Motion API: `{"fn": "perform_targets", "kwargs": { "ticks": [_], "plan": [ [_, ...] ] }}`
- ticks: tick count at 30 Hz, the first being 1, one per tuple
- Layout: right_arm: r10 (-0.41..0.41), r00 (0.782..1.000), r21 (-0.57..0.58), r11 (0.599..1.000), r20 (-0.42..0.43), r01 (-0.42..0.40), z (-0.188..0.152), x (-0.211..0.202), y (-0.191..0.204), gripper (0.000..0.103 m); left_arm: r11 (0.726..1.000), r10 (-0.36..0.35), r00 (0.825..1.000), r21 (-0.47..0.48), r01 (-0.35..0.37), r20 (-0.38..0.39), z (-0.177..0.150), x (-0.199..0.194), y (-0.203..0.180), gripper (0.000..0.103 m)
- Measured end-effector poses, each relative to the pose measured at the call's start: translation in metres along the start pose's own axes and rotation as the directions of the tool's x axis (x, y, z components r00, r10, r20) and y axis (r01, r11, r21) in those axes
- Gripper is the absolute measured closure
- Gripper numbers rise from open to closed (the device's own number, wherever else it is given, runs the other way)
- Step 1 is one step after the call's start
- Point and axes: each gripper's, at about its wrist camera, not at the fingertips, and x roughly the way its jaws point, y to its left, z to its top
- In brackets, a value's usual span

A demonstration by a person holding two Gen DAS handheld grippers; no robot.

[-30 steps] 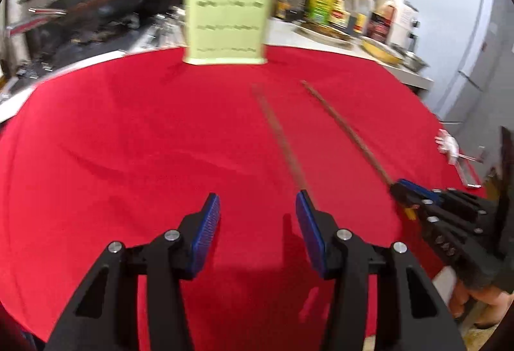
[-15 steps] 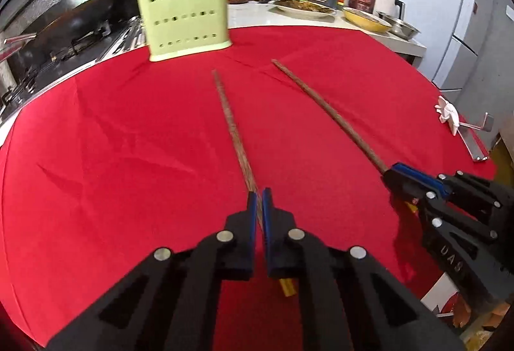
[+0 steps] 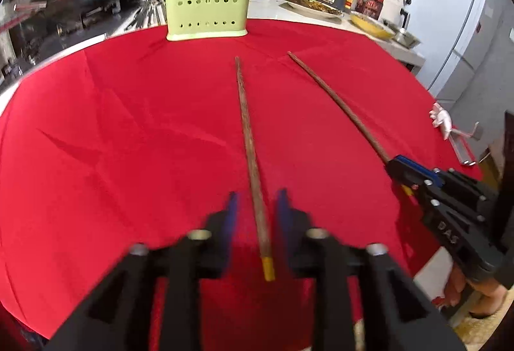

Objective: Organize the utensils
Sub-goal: 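Close the left tool on a single chopstick while the right tool grasps another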

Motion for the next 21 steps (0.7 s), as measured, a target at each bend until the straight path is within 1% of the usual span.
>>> {"fn": "perform_targets", "kwargs": {
  "ticks": [2, 3, 5, 6, 8, 11, 13, 15, 18, 19, 21],
  "plan": [
    [0.008, 1.000, 0.003, 1.000, 0.011, -0.008, -0.003, -0.002, -0.001, 0.094, 1.000, -0.018, 1.000, -0.020, 0.018, -0.002, -0.002, -0.002, 0.001, 0.067],
    [0.007, 1.000, 0.003, 1.000, 0.015, -0.007, -0.004, -0.002, -0.001, 0.094, 1.000, -0.013, 1.000, -0.012, 0.013, 0.004, -0.002, -0.004, -0.001, 0.067],
    [0.000, 1.000, -0.002, 1.000, 0.022, 0.000, -0.005, -0.004, 0.000, 0.094, 0.998, 0.049, 0.999, 0.032, -0.049, 0.007, -0.003, 0.000, -0.007, 0.069],
    [-0.005, 1.000, -0.009, 1.000, 0.025, 0.005, -0.006, -0.004, 0.001, 0.094, 0.997, 0.066, 0.998, 0.041, -0.066, 0.000, -0.004, 0.003, -0.008, 0.078],
    [-0.012, 0.999, -0.022, 1.000, 0.032, 0.013, -0.008, -0.005, 0.002, 0.094, 0.990, 0.119, 0.993, 0.068, -0.120, 0.012, -0.006, 0.005, -0.012, 0.086],
    [-0.008, 0.999, -0.036, 0.999, 0.045, 0.010, -0.014, -0.010, 0.003, 0.094, 0.986, 0.139, 0.990, 0.095, -0.139, 0.008, -0.009, 0.005, -0.014, 0.086],
    [-0.008, 0.998, -0.047, 0.999, 0.057, 0.011, -0.018, -0.012, 0.004, 0.094, 0.976, 0.170, 0.985, 0.137, -0.170, 0.010, -0.015, 0.003, -0.021, 0.086],
    [-0.010, 0.998, -0.053, 0.999, 0.064, 0.014, -0.019, -0.013, 0.004, 0.094, 0.971, 0.184, 0.983, 0.154, -0.184, 0.015, -0.018, 0.002, -0.024, 0.086],
    [-0.010, 0.997, -0.045, 0.999, 0.072, 0.014, -0.020, -0.013, 0.004, 0.094, 0.971, 0.179, 0.984, 0.159, -0.181, 0.024, -0.018, 0.002, -0.022, 0.087],
    [-0.015, 0.997, -0.048, 0.999, 0.074, 0.019, -0.020, -0.013, 0.005, 0.094, 0.971, 0.178, 0.984, 0.160, -0.180, 0.027, -0.019, 0.001, -0.022, 0.087],
    [-0.031, 0.997, -0.052, 0.998, 0.078, 0.035, -0.020, -0.012, 0.007, 0.094, 0.969, 0.182, 0.982, 0.163, -0.187, 0.043, -0.021, -0.001, -0.020, 0.093]
  ]
}}
